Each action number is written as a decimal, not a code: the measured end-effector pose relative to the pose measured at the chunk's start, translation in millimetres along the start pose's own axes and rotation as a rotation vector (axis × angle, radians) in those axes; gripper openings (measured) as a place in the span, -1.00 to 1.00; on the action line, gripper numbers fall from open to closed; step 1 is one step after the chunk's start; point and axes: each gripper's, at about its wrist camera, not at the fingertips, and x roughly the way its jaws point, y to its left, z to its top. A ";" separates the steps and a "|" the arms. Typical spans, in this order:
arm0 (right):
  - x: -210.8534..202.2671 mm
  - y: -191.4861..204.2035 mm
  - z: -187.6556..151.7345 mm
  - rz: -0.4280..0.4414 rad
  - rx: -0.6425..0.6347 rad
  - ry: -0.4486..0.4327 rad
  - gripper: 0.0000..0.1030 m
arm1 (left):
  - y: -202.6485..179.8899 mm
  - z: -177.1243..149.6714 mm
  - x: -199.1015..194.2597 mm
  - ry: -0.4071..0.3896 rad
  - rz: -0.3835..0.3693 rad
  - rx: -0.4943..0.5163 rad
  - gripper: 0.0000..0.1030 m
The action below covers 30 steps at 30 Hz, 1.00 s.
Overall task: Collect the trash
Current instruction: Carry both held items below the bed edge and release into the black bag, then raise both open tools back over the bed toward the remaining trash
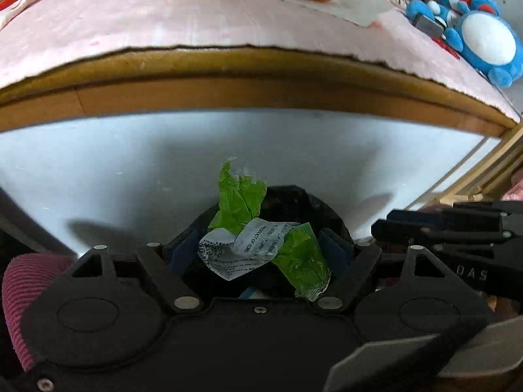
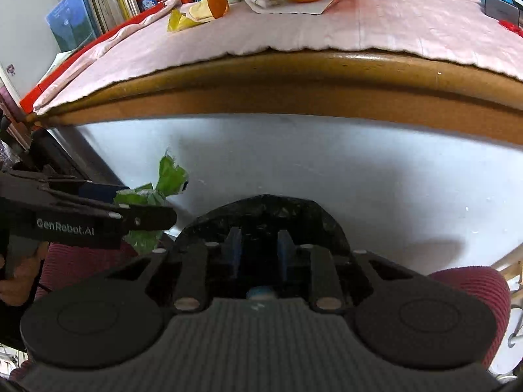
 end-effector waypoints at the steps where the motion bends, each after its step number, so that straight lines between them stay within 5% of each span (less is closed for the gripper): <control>1: 0.1 -0.8 0.3 -0.003 0.000 -0.001 -0.42 | -1.6 0.4 1.1 0.007 0.002 0.005 0.55; 10: -0.6 -4.4 3.8 -0.008 0.014 -0.008 -0.37 | -10.3 4.8 11.1 0.051 0.020 0.023 0.63; 18: -6.0 -6.9 3.5 -0.007 0.019 -0.018 -0.11 | -8.6 10.0 16.2 0.065 0.011 0.005 0.76; 30: -23.9 -3.4 23.2 0.009 -0.019 -0.099 0.12 | -13.4 27.8 -15.9 -0.071 0.005 0.047 0.77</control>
